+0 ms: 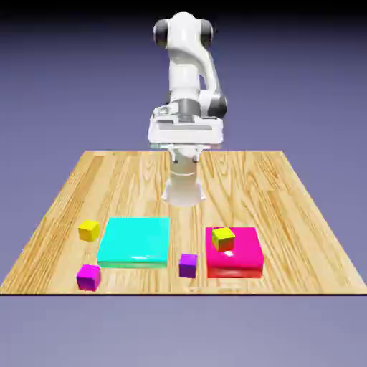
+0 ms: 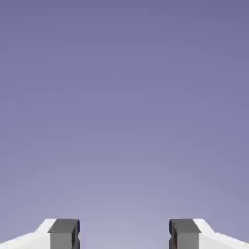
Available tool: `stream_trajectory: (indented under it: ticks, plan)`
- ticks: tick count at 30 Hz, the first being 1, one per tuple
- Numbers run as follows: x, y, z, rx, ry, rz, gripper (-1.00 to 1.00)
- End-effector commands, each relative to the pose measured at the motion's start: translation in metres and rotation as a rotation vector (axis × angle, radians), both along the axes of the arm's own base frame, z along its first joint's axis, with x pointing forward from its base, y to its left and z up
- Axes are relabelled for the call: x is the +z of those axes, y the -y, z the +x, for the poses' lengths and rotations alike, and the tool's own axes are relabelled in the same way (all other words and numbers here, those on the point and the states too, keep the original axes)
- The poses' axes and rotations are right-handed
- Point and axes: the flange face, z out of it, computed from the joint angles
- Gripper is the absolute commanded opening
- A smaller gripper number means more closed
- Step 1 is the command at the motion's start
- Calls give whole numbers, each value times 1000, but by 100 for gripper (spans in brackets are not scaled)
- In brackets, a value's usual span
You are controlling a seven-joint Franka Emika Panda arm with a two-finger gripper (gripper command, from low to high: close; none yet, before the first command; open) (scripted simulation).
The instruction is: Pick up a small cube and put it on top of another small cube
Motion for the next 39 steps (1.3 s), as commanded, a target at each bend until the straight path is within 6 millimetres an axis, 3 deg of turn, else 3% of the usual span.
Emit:
stream_trajectory:
  ticks: [1,6,11,16,22,23,28,29,30,34,36,39]
  plan:
    - [-10,15,6,-20,-46,-4,0]
    - [-65,95,23,-114,-279,-6,0]
    - [-126,179,13,-199,-513,23,0]
    - [-187,259,-22,-274,-743,84,0]
    - [-254,338,-93,-346,-998,194,0]
    - [-254,338,-93,-346,-998,194,0]
    - [-322,334,-106,-346,-998,194,0]
    - [-322,334,-106,-346,-998,194,-100]
    - [-322,334,-106,-346,-998,194,-100]
    - [-264,338,-94,-346,-998,194,-100]
    - [-254,338,-93,-346,-998,194,-100]
    - [-248,289,-37,-340,-991,191,-100]
